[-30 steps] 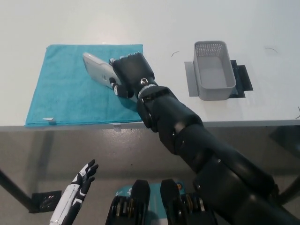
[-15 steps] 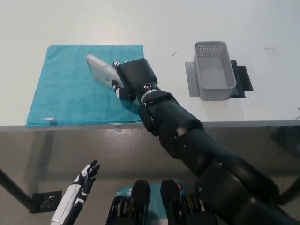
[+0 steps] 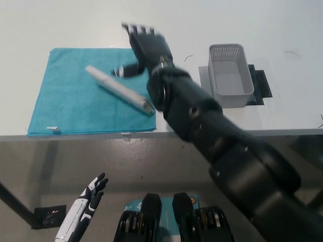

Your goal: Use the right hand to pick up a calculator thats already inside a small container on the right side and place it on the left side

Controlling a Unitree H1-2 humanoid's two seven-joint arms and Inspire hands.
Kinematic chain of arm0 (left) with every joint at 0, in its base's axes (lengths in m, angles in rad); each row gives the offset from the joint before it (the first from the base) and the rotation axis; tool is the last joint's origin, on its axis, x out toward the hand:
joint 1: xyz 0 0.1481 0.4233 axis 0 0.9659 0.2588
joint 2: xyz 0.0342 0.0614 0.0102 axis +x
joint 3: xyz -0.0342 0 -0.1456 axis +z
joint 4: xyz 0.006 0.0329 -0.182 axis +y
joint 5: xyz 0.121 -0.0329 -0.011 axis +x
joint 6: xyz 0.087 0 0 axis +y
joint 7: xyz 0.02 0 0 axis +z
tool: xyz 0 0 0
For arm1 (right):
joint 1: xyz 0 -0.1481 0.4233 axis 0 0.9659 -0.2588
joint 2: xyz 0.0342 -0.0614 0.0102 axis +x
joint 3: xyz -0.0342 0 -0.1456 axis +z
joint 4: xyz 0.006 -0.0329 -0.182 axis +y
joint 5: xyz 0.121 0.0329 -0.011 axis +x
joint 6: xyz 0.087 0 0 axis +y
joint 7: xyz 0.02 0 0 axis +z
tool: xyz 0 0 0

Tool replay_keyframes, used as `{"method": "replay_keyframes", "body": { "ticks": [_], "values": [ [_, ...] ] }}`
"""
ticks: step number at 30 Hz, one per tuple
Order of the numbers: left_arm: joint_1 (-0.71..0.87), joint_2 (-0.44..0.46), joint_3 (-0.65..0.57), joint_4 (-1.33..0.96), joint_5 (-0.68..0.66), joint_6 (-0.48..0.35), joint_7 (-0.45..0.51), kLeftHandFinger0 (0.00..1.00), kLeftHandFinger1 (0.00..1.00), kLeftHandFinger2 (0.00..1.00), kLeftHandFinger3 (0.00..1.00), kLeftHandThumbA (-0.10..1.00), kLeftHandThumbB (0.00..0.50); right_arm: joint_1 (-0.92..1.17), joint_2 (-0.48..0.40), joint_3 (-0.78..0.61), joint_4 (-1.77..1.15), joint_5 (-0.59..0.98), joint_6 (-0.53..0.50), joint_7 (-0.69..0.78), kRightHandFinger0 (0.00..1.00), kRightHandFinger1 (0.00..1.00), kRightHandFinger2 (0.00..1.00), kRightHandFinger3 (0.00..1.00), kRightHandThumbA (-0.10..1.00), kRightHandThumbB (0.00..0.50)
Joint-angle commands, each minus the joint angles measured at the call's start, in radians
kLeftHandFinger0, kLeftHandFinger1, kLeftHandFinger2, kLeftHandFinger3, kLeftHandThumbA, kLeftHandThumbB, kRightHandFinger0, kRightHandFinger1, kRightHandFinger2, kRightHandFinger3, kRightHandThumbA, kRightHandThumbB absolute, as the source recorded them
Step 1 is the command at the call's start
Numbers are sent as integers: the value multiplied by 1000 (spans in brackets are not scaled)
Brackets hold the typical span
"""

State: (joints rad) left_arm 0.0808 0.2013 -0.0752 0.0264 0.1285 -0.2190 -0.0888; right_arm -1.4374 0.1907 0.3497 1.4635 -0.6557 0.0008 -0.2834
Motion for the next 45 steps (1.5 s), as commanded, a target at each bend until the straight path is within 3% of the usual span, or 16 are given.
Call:
{"method": "replay_keyframes", "body": {
  "ticks": [1,3,7,10,16,19,20,23,28,35,37,38,39,43,45],
  "values": [
    [-5,14,-4,-29,2,-9,-17,1000,1000,1000,1000,1000,19,-210,-29,-47,-54,89,-82,-52,1000,1000,1000,1000,967,500],
    [-4,16,-6,-29,-1,-13,-21,1000,1000,1000,1000,1000,5,-241,-41,-59,-57,99,-88,-57,1000,1000,1000,1000,925,500],
    [-1,18,-6,-23,-6,-25,-22,1000,1000,1000,1000,1000,0,-270,-58,-70,-66,118,-108,-45,1000,1000,1000,1000,956,500],
    [1,13,-6,-15,-7,-23,-17,1000,1000,1000,1000,1000,27,-286,-70,-75,-75,129,-129,-63,1000,1000,1000,1000,943,500],
    [2,12,-9,-9,-7,-26,-17,1000,1000,1000,1000,1000,30,-279,-91,-97,-118,167,-190,-71,1000,1000,1000,1000,949,500],
    [14,12,-11,-7,1,-37,-11,1000,1000,1000,1000,1000,8,-232,-108,-125,-200,191,-235,-90,1000,1000,1000,1000,949,490],
    [17,10,-12,-3,-2,-43,-11,1000,1000,1000,1000,1000,1,-205,-116,-136,-253,199,-254,-99,1000,1000,1000,1000,967,496],
    [26,16,-8,-3,-19,-35,-18,1000,1000,1000,1000,1000,11,-43,-160,-153,-639,187,-212,-51,1000,1000,1000,1000,967,439],
    [30,13,-8,12,-18,-49,-14,1000,1000,1000,1000,1000,0,101,-210,-163,-1005,174,-140,33,1000,1000,1000,1000,1000,476],
    [56,6,-16,11,-1,-44,-6,1000,1000,1000,1000,1000,0,308,-258,-196,-1450,190,-62,129,1000,1000,1000,1000,984,409],
    [65,5,-16,12,-8,-38,-10,1000,1000,1000,1000,1000,6,353,-267,-198,-1524,192,-75,135,1000,1000,1000,1000,981,409],
    [69,5,-17,13,-9,-40,-10,1000,1000,1000,1000,1000,0,403,-271,-205,-1620,204,-47,156,1000,1000,1000,1000,998,443],
    [72,6,-17,13,-10,-40,-11,1000,1000,1000,1000,1000,0,418,-271,-205,-1648,205,-36,162,1000,1000,1000,1000,1000,446],
    [85,6,-18,26,-12,-40,-11,1000,1000,1000,1000,1000,3,565,-274,-206,-1897,178,-12,185,1000,1000,1000,1000,1000,425],
    [94,7,-20,36,-5,-48,-8,1000,1000,1000,1000,1000,1,621,-254,-211,-2008,148,12,186,1000,1000,1000,1000,1000,456]
  ]
}}
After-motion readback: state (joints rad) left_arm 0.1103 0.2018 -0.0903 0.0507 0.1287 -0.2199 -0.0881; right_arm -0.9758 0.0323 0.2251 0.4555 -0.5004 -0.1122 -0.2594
